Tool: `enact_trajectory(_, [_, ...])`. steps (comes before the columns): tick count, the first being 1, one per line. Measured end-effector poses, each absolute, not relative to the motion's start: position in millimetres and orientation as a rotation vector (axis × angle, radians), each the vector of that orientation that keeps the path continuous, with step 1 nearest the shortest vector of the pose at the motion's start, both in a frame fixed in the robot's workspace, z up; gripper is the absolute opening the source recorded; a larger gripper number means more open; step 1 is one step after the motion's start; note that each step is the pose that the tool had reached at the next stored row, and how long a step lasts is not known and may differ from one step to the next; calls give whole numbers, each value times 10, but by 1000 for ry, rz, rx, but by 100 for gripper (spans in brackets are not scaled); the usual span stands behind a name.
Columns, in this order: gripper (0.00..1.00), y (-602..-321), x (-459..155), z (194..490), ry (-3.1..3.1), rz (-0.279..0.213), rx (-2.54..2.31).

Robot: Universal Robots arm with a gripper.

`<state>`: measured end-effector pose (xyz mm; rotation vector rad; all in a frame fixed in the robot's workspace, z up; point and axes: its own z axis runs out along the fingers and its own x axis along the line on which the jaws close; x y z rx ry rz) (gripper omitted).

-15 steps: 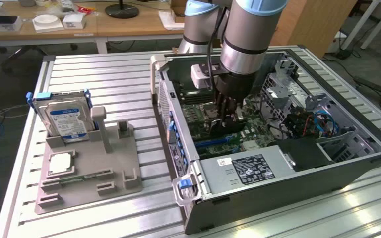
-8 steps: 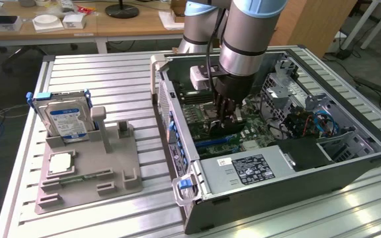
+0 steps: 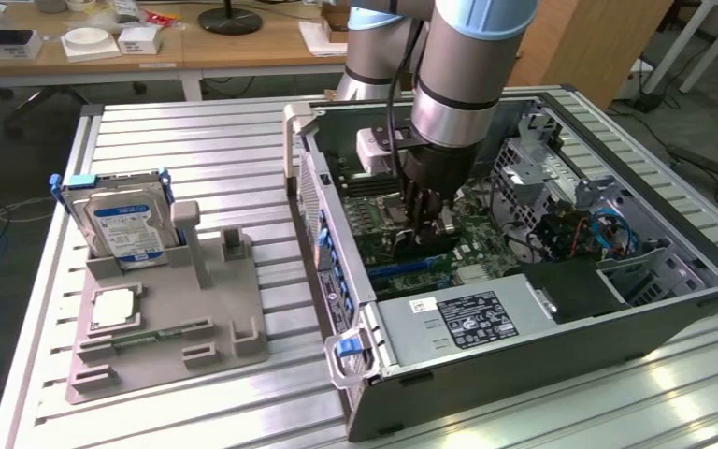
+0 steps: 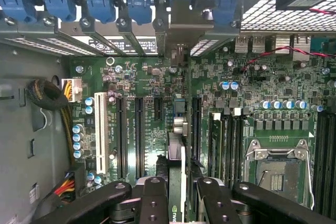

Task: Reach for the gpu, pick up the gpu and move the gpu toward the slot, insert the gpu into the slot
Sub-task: 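Insert the gpu into the slot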

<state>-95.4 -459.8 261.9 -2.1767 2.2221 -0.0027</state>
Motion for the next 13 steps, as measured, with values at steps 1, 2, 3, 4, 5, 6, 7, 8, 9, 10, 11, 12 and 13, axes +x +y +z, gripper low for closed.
enact_trajectory(1, [26,-4598,-954,2610,2222,-3,-2177])
enact_trajectory(2, [26,-4598,-954,2601,2222,-3,-2177])
enact_trajectory(3, [26,-4598,-954,2593,2222,-3,-2177])
enact_trajectory(4, [26,-4598,-954,2586,2222,-3,-2177])
enact_trajectory(5, [26,-4599,-953,2580,2222,-3,-2177])
enact_trajectory(6, [26,-4598,-952,2574,2222,-3,-2177])
enact_trajectory(7, [26,-4598,-952,2568,2222,-3,-2177])
enact_trajectory(8, [26,-4599,-952,2564,2222,-3,-2177])
enact_trajectory(9, [26,-4599,-952,2560,2222,-3,-2177])
enact_trajectory(10, [26,-4599,-953,2555,2222,-3,-2177])
enact_trajectory(11, [26,-4599,-953,2550,2222,-3,-2177])
enact_trajectory(12, [26,-4599,-954,2545,2222,-3,-2177])
enact_trajectory(13, [26,-4598,-955,2540,2222,-3,-2177])
